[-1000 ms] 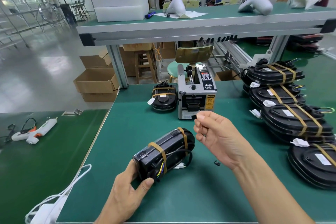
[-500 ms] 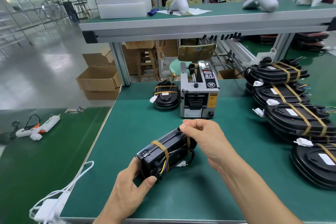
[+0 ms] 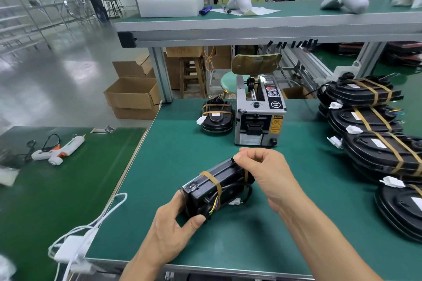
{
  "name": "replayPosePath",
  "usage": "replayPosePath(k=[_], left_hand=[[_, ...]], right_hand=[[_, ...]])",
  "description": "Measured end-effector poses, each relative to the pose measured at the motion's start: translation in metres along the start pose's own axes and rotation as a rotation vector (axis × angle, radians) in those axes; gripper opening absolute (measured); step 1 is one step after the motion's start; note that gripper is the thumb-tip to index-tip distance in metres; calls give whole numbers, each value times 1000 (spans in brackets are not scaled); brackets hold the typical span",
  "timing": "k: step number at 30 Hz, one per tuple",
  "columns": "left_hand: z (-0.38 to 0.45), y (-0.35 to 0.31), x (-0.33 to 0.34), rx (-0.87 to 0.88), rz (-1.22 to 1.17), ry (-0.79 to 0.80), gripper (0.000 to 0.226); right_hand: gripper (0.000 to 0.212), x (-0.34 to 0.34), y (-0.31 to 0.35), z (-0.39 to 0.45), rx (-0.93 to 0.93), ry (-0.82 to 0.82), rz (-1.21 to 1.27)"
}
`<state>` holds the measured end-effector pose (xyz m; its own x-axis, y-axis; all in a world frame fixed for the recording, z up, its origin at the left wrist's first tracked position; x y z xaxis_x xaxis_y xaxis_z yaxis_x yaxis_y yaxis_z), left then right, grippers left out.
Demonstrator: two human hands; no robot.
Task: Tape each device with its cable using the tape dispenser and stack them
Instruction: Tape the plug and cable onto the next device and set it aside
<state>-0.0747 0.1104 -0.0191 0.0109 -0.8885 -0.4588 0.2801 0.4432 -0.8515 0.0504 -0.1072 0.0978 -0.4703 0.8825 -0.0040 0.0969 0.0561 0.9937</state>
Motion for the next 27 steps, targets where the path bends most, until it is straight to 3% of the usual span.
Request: replayPosePath(k=[4,7,11,27], left_hand=[[0,-2,0,0,-9,-2,54],[1,-6,0,-5,-15,0,57],[-1,-7,1,-59,-3,14,54],[-1,-7,1,-58,-10,8,55]], right_hand=[[11,11,11,-19,-53,-66,-176],[1,37,15,-41,-136,21,-267],[12,64,14,-52,-153,92,-430],[17,82,14,-45,-86,45,-506]])
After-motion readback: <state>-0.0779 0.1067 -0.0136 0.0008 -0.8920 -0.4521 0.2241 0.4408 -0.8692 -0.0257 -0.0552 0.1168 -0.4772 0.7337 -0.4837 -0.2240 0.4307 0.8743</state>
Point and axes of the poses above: each hand's wrist, its own z-axis towards the middle knuckle, its own x-axis out of the palm, y = z × x, the point moved 1 cm from there along z, towards the middle knuckle, and after that the axes turned 14 degrees about y, right-handed, at the moved point
